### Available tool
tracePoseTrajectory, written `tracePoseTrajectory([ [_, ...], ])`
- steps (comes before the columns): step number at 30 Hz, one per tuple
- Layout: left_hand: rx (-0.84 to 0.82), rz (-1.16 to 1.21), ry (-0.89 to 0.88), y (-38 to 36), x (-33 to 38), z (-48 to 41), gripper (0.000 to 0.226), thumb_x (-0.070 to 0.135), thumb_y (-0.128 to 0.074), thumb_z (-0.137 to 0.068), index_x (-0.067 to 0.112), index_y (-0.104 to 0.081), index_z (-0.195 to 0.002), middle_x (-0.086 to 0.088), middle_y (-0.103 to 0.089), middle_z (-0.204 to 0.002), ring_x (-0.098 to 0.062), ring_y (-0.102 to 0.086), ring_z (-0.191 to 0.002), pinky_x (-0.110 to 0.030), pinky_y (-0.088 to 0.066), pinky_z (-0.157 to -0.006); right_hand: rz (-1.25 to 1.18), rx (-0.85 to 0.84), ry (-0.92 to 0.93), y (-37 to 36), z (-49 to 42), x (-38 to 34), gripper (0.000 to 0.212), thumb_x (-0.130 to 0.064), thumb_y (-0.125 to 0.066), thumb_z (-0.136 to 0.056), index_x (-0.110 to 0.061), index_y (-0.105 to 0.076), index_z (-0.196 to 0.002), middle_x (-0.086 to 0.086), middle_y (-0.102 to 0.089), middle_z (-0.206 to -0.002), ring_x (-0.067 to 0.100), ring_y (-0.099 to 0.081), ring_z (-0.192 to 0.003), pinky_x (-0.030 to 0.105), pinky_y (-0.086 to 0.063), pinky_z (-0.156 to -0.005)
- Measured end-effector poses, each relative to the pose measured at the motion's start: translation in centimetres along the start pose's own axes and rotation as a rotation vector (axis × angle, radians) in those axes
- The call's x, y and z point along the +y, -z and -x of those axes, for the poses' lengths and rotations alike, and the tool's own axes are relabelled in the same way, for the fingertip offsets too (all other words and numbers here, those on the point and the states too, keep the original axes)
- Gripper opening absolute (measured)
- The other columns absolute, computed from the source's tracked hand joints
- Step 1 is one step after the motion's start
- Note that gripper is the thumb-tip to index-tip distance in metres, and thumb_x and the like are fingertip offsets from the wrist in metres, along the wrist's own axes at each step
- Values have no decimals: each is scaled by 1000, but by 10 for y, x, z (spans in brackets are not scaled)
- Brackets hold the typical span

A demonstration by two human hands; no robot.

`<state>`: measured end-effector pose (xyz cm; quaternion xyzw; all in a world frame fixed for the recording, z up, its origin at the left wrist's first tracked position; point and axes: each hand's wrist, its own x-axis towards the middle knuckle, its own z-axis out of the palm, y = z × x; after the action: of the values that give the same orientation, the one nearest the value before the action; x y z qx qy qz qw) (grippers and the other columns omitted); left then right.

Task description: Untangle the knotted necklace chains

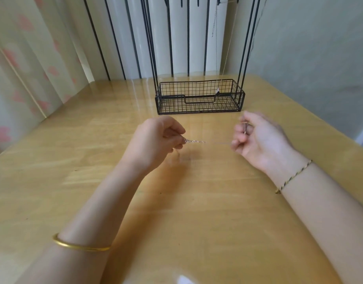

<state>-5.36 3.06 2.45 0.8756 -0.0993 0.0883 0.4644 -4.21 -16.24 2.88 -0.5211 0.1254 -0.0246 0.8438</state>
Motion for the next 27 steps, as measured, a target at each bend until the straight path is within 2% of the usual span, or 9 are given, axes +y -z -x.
tracePoseTrajectory([
  [2,50,-72,-76,0,3,0,17,-1,-62,-84,15,-65,-90,6,-73,-79,1,-67,-71,-16,-51,-68,213,-115,9,-4,6,4,10,-12,-49,-95,-13,-53,-86,3,-41,-63,6,-26,-34,13,-23,-37],
  [4,57,-19,-96,0,6,0,18,-2,-61,-85,15,-64,-90,7,-73,-80,3,-66,-70,-12,-49,-65,440,-233,35,-8,15,8,6,-14,-56,-91,-10,-60,-94,2,-47,-70,5,-26,-36,15,-18,-34],
  [8,23,118,-123,1,11,2,19,-5,-60,-86,14,-63,-89,1,-73,-79,-5,-67,-68,-16,-50,-62,768,-379,217,-14,32,11,7,-20,-68,-85,-14,-69,-89,-3,-61,-75,-1,-46,-45,10,-33,-39],
  [11,9,181,-131,1,14,3,19,-5,-59,-87,13,-63,-89,-2,-74,-81,-7,-67,-69,-18,-51,-61,772,-449,295,-16,35,13,7,-9,-71,-81,-9,-68,-87,9,-65,-72,14,-55,-61,16,-43,-52],
  [15,-20,274,-125,3,16,4,17,-5,-58,-89,11,-63,-94,-4,-74,-87,-7,-66,-71,-17,-50,-63,854,-395,360,-13,30,15,11,-20,-69,-84,-17,-63,-93,-4,-61,-56,14,-54,-61,26,-40,-59],
  [18,-37,323,-132,3,16,5,19,-5,-56,-90,11,-64,-97,-4,-73,-92,-6,-66,-73,-17,-50,-66,803,-423,341,-12,30,13,9,-21,-65,-88,-13,-66,-92,-7,-52,-45,8,-47,-52,19,-39,-55],
  [22,-48,338,-143,5,18,5,22,-7,-54,-90,11,-63,-100,-4,-72,-97,-5,-65,-77,-17,-50,-71,729,-432,312,-12,29,13,4,-7,-64,-87,-4,-65,-84,-9,-43,-39,2,-36,-39,11,-32,-43],
  [24,-56,345,-141,5,19,6,25,-9,-55,-89,12,-63,-100,-4,-71,-98,-6,-65,-78,-19,-52,-73,710,-414,315,-12,29,12,5,-5,-64,-86,-5,-64,-81,-9,-45,-41,2,-36,-40,11,-30,-41],
  [27,-65,323,-124,6,20,6,30,-11,-57,-87,16,-64,-100,-4,-70,-100,-8,-64,-81,-23,-54,-77,735,-328,385,-12,27,10,10,-11,-66,-84,-14,-66,-76,-6,-53,-60,2,-43,-49,9,-32,-43],
])
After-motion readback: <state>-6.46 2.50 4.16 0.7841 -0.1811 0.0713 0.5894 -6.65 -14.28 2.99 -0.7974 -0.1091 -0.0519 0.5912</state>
